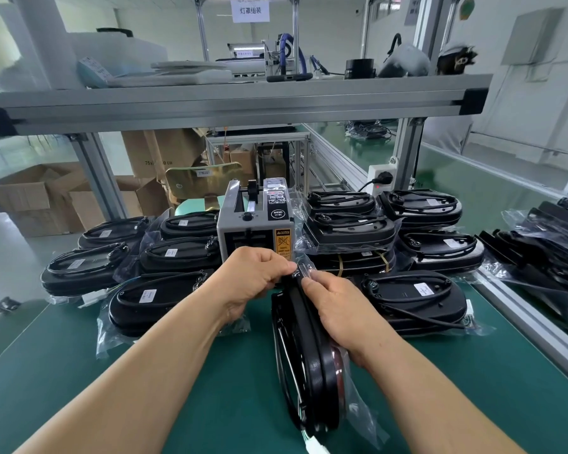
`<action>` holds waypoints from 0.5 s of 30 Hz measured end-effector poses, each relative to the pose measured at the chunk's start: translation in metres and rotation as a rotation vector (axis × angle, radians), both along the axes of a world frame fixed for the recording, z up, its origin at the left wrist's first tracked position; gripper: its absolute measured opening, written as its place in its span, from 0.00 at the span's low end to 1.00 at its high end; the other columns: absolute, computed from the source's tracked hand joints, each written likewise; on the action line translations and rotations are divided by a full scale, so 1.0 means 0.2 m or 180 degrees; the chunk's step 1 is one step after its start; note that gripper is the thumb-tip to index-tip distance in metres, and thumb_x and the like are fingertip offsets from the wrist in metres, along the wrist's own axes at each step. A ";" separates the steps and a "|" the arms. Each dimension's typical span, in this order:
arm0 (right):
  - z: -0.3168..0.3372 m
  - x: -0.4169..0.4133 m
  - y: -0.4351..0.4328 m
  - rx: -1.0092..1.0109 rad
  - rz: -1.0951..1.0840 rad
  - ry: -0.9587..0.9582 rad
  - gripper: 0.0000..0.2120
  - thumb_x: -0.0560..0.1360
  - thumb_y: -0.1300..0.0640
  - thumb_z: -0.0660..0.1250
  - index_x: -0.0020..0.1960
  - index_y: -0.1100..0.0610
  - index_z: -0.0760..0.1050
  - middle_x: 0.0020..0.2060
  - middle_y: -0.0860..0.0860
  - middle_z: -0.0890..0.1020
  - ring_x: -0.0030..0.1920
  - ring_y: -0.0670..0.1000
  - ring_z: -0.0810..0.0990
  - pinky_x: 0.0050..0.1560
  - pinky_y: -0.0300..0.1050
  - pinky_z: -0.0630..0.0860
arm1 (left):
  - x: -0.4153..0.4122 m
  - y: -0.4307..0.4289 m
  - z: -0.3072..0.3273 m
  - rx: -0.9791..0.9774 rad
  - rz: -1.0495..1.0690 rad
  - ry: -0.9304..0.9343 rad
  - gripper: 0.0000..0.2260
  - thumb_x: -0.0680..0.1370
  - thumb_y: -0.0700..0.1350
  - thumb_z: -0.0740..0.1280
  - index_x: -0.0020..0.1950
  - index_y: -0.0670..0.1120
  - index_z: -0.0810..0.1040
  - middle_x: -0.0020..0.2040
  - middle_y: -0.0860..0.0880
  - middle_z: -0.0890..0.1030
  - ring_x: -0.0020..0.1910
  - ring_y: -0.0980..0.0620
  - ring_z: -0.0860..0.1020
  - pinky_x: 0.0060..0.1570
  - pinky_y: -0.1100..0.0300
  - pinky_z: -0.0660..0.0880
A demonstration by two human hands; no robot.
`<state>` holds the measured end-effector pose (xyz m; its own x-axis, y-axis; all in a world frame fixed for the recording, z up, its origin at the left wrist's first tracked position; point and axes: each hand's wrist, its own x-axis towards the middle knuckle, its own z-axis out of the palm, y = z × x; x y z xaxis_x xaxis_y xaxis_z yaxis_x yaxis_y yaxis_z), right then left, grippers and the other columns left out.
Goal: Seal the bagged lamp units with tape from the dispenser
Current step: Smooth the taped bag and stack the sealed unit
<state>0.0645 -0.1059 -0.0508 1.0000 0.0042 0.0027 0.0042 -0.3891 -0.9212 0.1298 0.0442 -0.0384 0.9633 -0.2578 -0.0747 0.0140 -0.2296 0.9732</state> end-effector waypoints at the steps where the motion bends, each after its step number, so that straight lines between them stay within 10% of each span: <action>1: 0.00 0.00 0.00 0.0004 0.0004 0.0008 0.14 0.83 0.52 0.58 0.47 0.58 0.77 0.38 0.52 0.77 0.40 0.50 0.74 0.51 0.56 0.75 | 0.00 0.00 0.00 -0.0018 0.0003 0.0009 0.13 0.75 0.43 0.74 0.30 0.49 0.82 0.25 0.55 0.74 0.23 0.59 0.66 0.26 0.66 0.63; 10: -0.01 0.00 -0.01 0.0169 0.0051 0.0083 0.14 0.83 0.51 0.59 0.52 0.57 0.79 0.41 0.53 0.79 0.41 0.51 0.76 0.52 0.56 0.77 | 0.01 -0.01 -0.02 -0.0124 0.0012 0.0036 0.11 0.75 0.42 0.74 0.32 0.47 0.81 0.26 0.52 0.71 0.25 0.57 0.64 0.26 0.66 0.62; 15: -0.02 0.00 -0.01 0.0348 0.0028 0.0134 0.13 0.83 0.51 0.60 0.50 0.56 0.80 0.38 0.49 0.81 0.38 0.46 0.77 0.39 0.38 0.74 | 0.02 -0.02 -0.02 -0.0096 0.0054 -0.0021 0.13 0.75 0.43 0.74 0.30 0.48 0.81 0.27 0.50 0.70 0.27 0.55 0.63 0.28 0.64 0.61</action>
<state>0.0654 -0.1084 -0.0555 0.9991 0.0149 -0.0385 -0.0326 -0.2865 -0.9575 0.1333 0.0405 -0.0427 0.9680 -0.2433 -0.0608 0.0113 -0.2000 0.9797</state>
